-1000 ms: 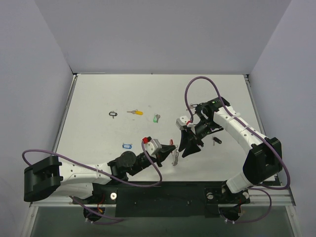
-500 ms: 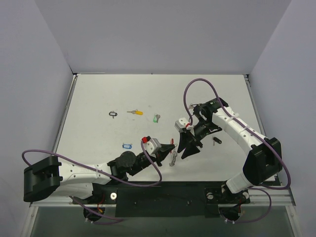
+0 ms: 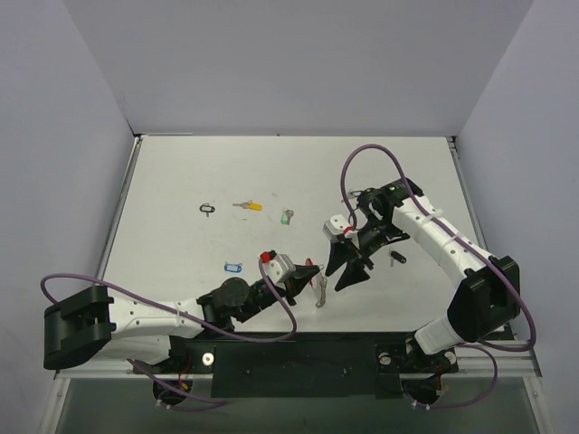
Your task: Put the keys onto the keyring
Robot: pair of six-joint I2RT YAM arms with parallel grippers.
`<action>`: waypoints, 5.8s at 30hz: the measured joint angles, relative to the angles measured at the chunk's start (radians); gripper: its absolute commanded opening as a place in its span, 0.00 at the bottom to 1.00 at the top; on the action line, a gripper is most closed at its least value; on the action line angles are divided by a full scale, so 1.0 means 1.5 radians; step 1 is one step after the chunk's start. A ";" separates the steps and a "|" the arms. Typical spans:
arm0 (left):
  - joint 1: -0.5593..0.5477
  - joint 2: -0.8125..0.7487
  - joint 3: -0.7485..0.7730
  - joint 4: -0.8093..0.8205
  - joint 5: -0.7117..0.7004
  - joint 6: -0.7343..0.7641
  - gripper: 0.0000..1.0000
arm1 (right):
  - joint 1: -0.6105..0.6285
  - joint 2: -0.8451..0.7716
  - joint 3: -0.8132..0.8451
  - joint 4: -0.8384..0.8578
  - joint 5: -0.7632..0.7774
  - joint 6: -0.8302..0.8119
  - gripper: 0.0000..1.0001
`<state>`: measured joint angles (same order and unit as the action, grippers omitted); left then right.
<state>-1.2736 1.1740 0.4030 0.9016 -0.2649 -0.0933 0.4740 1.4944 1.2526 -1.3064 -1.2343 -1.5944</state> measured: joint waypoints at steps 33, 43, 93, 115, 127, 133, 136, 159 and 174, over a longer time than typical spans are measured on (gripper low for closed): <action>0.187 -0.150 0.161 -0.378 0.437 0.064 0.00 | -0.376 -0.198 -0.126 0.248 0.328 0.324 0.76; 0.205 -0.202 0.158 -0.498 0.489 0.126 0.00 | -0.379 0.016 -0.119 0.450 0.485 0.662 0.51; 0.205 -0.218 0.158 -0.566 0.476 0.175 0.00 | -0.300 0.235 -0.034 0.455 0.631 0.784 0.17; 0.205 -0.218 0.158 -0.570 0.476 0.175 0.00 | -0.299 0.249 -0.030 0.447 0.645 0.783 0.11; 0.205 -0.217 0.158 -0.570 0.476 0.176 0.00 | -0.299 0.251 -0.027 0.445 0.649 0.783 0.07; 0.205 -0.217 0.158 -0.570 0.476 0.176 0.00 | -0.299 0.251 -0.027 0.445 0.651 0.783 0.09; 0.205 -0.217 0.158 -0.570 0.476 0.176 0.00 | -0.300 0.251 -0.027 0.445 0.651 0.783 0.09; 0.205 -0.216 0.158 -0.574 0.477 0.176 0.00 | -0.306 0.217 -0.026 0.433 0.616 0.760 0.00; 0.204 -0.157 0.144 -0.427 0.479 0.103 0.00 | -0.312 -0.091 -0.035 0.339 0.358 0.566 0.00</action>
<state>-0.9676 0.9382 0.6197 0.2607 0.4541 0.0612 0.0055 1.3579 1.2007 -0.7975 -0.6979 -0.7452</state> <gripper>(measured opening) 0.017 0.005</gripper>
